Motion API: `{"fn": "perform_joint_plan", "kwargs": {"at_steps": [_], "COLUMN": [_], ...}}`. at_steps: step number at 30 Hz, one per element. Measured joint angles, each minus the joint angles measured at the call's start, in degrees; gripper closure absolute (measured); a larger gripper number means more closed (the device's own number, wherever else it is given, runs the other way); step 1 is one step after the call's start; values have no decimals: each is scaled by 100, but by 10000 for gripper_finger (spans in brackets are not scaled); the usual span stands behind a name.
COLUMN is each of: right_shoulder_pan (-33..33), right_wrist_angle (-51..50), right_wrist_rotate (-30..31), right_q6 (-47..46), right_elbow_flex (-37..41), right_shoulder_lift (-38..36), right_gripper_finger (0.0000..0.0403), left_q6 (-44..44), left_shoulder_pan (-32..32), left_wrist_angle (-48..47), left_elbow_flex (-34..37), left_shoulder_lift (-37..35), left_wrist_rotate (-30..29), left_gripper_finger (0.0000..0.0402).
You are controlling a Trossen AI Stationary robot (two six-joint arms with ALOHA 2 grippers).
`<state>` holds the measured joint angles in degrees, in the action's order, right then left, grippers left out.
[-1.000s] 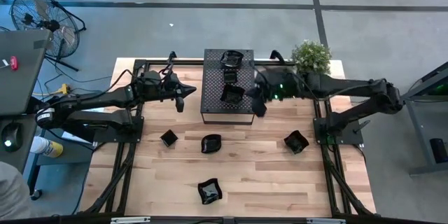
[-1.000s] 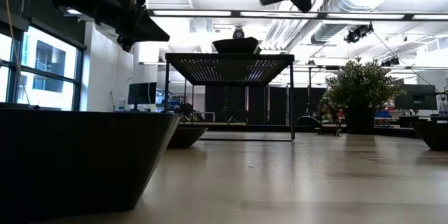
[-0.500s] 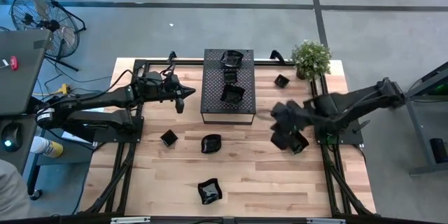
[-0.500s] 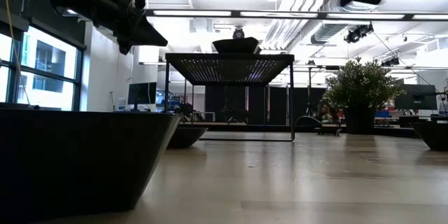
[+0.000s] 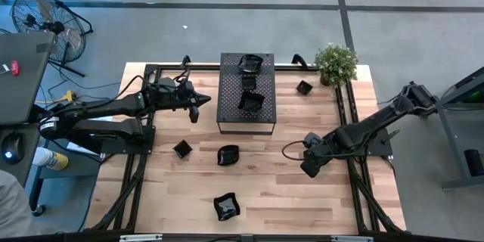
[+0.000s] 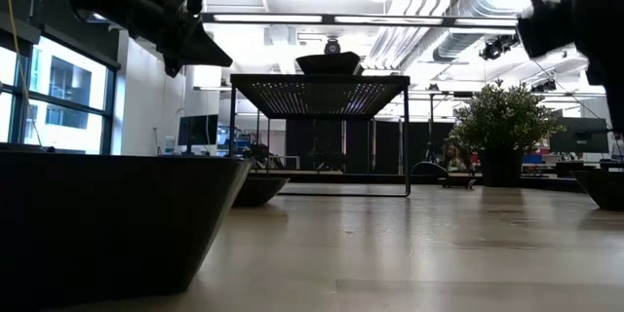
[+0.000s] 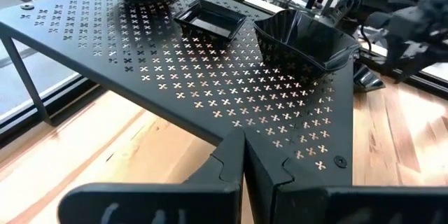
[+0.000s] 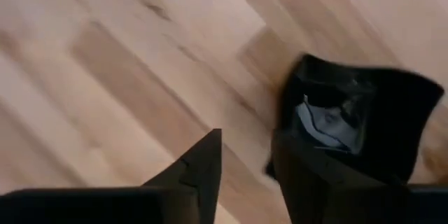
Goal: Pick & Place Mini shaped plates
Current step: Stack the distorted square plate on top of the stacked distorted square plates on the shelf
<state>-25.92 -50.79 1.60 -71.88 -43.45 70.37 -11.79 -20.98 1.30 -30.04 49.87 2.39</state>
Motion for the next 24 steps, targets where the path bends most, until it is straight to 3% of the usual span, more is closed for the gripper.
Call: {"fn": "perform_joint_plan", "kwargs": {"at_steps": [8, 20, 24], "right_shoulder_pan": [5, 7, 7], "right_wrist_angle": [666, 734, 637], "right_wrist_rotate": [-51, -86, -50], "right_q6": [-190, -192, 85], "right_elbow_flex": [835, 1140, 851], "right_shoulder_lift": [2, 2, 4], "right_gripper_finger": [284, 393, 395], "left_q6": [6, -2, -2], "left_shoulder_pan": [-2, 0, -1], "left_wrist_angle": [-2, -4, -2], "left_elbow_flex": [0, 0, 0], "left_shoulder_lift": [0, 0, 0], "left_wrist_rotate": [-2, -4, -7], "left_gripper_finger": [401, 401, 401]}}
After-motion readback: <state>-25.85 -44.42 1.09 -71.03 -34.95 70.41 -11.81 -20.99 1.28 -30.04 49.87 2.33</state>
